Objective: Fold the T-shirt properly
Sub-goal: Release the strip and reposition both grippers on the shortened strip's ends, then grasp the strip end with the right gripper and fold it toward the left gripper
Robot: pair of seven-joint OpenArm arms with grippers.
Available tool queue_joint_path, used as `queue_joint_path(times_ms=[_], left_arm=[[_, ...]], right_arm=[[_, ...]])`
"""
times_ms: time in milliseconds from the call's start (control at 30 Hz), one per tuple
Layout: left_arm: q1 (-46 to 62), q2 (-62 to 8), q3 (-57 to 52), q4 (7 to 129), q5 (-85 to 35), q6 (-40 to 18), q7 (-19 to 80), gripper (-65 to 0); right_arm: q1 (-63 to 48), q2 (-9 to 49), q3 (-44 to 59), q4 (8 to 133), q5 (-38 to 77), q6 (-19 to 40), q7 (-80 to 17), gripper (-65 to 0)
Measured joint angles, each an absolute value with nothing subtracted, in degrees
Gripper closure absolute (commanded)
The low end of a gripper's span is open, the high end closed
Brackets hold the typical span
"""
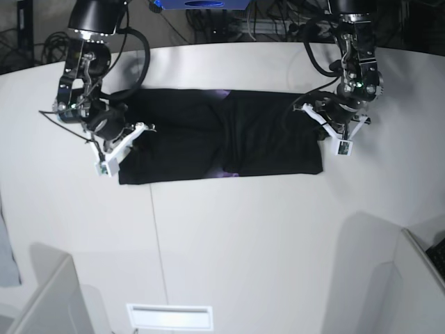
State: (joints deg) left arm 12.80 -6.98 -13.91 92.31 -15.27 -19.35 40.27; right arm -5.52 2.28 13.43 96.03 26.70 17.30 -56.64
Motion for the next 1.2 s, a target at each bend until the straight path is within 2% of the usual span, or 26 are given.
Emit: queue_joint_path(times_ms=[67, 167, 467, 667, 800, 967, 1067, 1200], left_arm=[[12.69, -7.01, -12.43, 92.53, -15.03, -18.15, 40.32, 0.0], [12.40, -7.25, -10.52, 93.38, -14.90, -17.91, 41.39, 0.0], [12.56, -7.55, -10.07, 98.30, -14.48, -17.98, 45.69, 0.0], [12.69, -9.69, -10.72, 98.83, -14.39, -18.00, 46.87, 0.0], [13.98, -9.56, -15.53, 98.83, -14.76, -18.20, 47.00, 0.0], [13.80, -12.64, -17.21, 97.41, -14.57, -18.00, 46.92, 0.0], [13.78, -12.88, -17.32, 95.50, -14.61, -18.20, 47.00, 0.0], [13.80, -12.93, -17.17, 93.71, -14.87, -18.17, 45.87, 0.0]], right_arm=[[-5.78, 2.50, 10.87, 98.61, 26.04, 16.60, -56.60, 0.0], [-5.80, 2.17, 6.00, 102.24, 21.98, 11.14, -56.38, 0.0], [-6.59, 1.67, -3.99, 109.54, 21.50, 3.66, -56.60, 0.0], [-6.52, 0.89, -11.44, 110.30, 22.04, -0.69, -56.58, 0.0], [-6.37, -0.51, -13.98, 110.98, 20.82, -3.81, -56.58, 0.0], [-5.26, -1.26, -18.83, 112.66, 21.98, -4.78, -56.80, 0.0], [-3.81, -2.07, -21.45, 112.66, 21.28, -8.88, -56.58, 0.0], [-2.00, -2.22, -25.91, 112.55, 21.80, -11.44, -56.62, 0.0]])
